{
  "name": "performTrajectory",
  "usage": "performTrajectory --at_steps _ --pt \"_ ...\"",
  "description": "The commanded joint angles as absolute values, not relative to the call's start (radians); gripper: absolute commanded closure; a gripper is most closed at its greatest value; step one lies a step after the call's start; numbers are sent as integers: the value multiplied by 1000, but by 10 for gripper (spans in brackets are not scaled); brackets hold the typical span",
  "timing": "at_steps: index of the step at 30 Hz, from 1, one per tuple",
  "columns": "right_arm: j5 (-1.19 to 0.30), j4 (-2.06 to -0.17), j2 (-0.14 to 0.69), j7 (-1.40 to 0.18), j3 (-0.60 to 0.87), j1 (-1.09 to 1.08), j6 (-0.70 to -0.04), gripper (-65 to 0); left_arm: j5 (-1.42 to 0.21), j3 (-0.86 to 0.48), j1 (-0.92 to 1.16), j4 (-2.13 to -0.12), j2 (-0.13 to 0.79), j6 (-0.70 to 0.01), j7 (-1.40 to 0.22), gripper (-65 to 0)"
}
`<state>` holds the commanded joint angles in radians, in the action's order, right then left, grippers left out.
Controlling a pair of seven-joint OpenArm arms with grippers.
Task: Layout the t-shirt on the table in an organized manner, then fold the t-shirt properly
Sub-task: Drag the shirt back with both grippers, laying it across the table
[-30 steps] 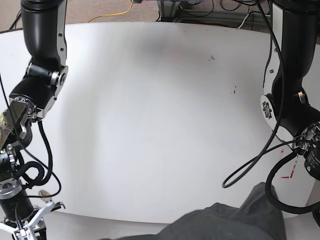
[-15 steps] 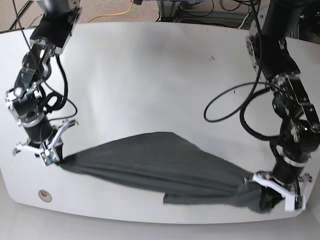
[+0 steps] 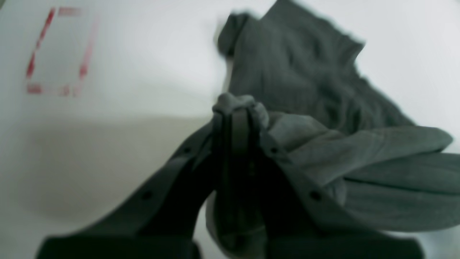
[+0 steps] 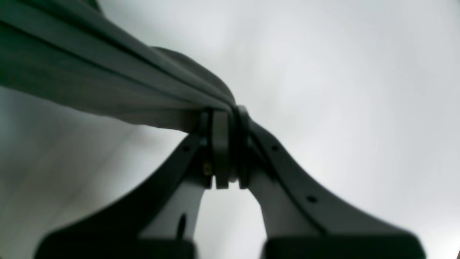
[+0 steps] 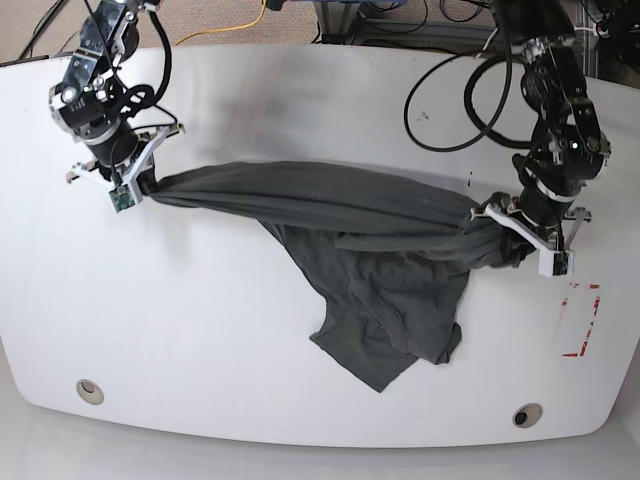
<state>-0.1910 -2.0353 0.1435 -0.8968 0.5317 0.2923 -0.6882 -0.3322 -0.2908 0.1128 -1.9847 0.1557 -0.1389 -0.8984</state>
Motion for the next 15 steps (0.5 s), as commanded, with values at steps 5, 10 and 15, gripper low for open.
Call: performTrajectory --at_steps 5,10,15 --pt "-185 -2035 110 -897 533 349 -688 0 -332 -298 196 -1986 199 -139 -898 0" --pt "-191 -2035 101 -897 533 424 -688 0 -332 -302 292 -1986 222 -139 -898 0" --pt "-185 -2035 67 -897 530 467 -688 -2 -332 -302 351 -1985 246 -139 -898 0"
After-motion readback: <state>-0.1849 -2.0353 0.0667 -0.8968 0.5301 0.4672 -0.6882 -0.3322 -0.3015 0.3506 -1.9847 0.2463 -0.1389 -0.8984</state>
